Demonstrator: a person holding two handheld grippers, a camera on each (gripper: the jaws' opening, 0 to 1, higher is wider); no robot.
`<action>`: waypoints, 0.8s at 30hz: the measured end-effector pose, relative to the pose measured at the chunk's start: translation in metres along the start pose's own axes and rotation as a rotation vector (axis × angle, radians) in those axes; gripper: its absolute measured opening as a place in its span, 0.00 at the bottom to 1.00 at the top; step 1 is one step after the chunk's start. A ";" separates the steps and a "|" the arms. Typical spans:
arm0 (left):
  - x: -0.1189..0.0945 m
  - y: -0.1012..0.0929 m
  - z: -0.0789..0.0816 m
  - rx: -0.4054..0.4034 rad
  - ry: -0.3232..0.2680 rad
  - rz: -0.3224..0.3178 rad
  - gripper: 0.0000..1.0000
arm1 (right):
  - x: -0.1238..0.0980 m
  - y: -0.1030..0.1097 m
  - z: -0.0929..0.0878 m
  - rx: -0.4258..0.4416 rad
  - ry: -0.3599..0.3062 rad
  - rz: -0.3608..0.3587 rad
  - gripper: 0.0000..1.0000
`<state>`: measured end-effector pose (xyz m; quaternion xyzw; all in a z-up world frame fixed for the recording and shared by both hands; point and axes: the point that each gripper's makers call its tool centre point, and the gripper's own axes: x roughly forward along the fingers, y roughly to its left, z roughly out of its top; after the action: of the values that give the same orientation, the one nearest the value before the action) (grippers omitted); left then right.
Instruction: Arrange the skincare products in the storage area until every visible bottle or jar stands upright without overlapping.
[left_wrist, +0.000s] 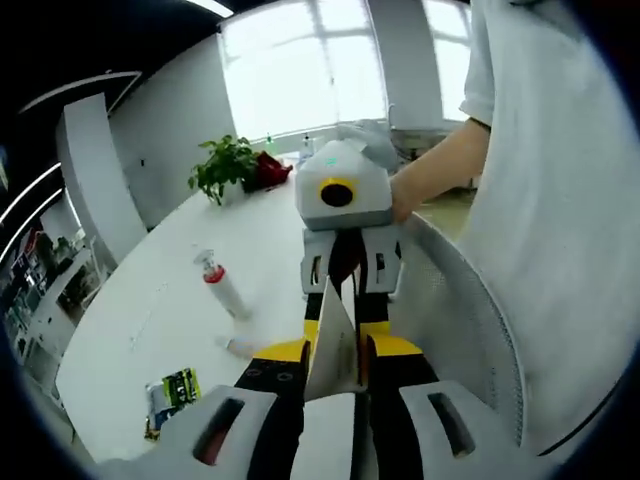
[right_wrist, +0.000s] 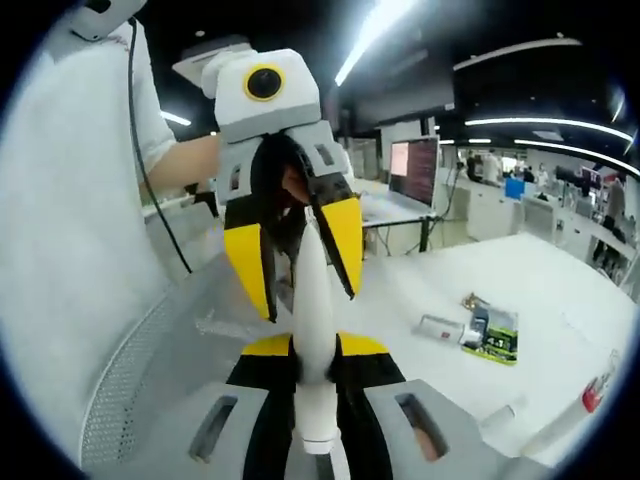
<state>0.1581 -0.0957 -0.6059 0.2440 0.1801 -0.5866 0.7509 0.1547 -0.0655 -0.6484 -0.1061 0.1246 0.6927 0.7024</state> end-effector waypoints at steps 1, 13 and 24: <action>0.001 0.000 0.000 0.006 0.000 -0.006 0.23 | 0.000 0.000 0.000 0.000 -0.001 0.001 0.13; 0.022 0.012 0.001 0.027 0.022 -0.028 0.15 | -0.007 -0.017 -0.010 -0.027 0.019 -0.021 0.14; 0.044 0.022 0.003 0.050 0.083 -0.070 0.12 | -0.019 -0.033 -0.023 -0.024 0.032 -0.042 0.18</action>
<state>0.1907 -0.1285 -0.6242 0.2804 0.2045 -0.6063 0.7155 0.1864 -0.0912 -0.6650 -0.1281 0.1254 0.6775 0.7133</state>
